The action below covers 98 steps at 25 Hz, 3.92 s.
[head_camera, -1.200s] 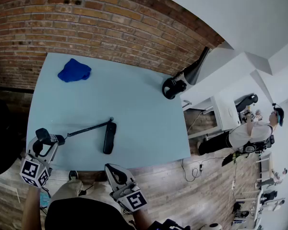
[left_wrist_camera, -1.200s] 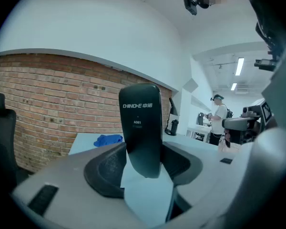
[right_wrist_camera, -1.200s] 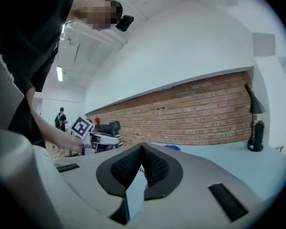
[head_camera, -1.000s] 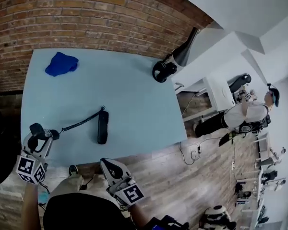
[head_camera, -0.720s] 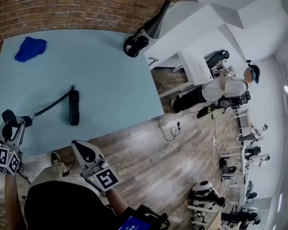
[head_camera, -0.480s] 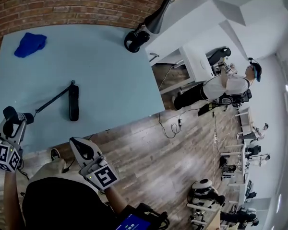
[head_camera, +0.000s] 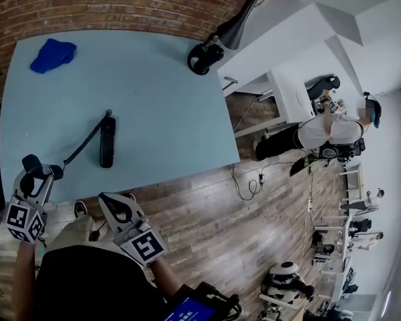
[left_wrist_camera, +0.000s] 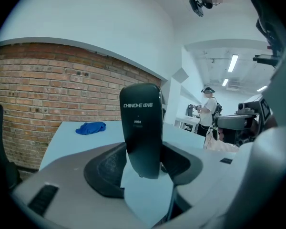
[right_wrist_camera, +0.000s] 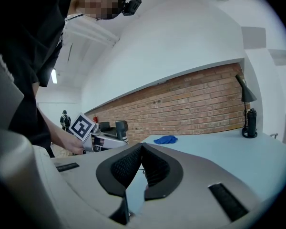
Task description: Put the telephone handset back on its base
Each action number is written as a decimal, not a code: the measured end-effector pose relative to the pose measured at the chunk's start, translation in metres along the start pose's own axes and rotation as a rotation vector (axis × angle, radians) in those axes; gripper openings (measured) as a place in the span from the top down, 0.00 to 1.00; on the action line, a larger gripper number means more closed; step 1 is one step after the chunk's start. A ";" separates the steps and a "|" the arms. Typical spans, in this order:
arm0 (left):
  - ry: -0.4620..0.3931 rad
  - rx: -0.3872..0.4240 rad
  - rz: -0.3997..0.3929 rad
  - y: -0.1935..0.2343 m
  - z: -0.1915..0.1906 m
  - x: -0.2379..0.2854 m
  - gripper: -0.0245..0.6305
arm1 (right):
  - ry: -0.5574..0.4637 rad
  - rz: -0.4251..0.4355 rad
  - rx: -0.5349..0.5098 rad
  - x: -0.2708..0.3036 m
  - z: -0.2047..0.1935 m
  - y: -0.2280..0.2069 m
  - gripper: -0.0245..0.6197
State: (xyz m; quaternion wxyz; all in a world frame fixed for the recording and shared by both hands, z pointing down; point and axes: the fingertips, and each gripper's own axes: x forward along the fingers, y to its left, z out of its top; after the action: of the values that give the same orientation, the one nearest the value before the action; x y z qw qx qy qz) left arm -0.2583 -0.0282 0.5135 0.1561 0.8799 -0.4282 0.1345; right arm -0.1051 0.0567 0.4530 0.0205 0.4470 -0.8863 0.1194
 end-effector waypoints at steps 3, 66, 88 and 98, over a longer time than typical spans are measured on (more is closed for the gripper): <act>0.023 -0.017 0.027 -0.011 -0.008 0.003 0.57 | 0.010 0.013 0.016 -0.013 -0.001 -0.017 0.93; 0.470 -0.224 0.326 -0.052 -0.103 0.230 0.57 | 0.071 -0.166 0.101 -0.184 -0.070 -0.287 0.93; 0.532 -0.300 0.421 -0.058 -0.110 0.261 0.57 | 0.098 -0.158 0.121 -0.176 -0.070 -0.294 0.93; 0.466 -0.212 0.278 -0.080 -0.117 0.249 0.51 | 0.104 -0.092 0.088 -0.154 -0.070 -0.271 0.93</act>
State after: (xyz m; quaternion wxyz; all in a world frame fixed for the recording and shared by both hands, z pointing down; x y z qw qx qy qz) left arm -0.0577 -0.1129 0.6997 0.3213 0.7370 -0.5089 0.3077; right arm 0.1989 0.0390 0.5510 0.0524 0.4808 -0.8565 0.1803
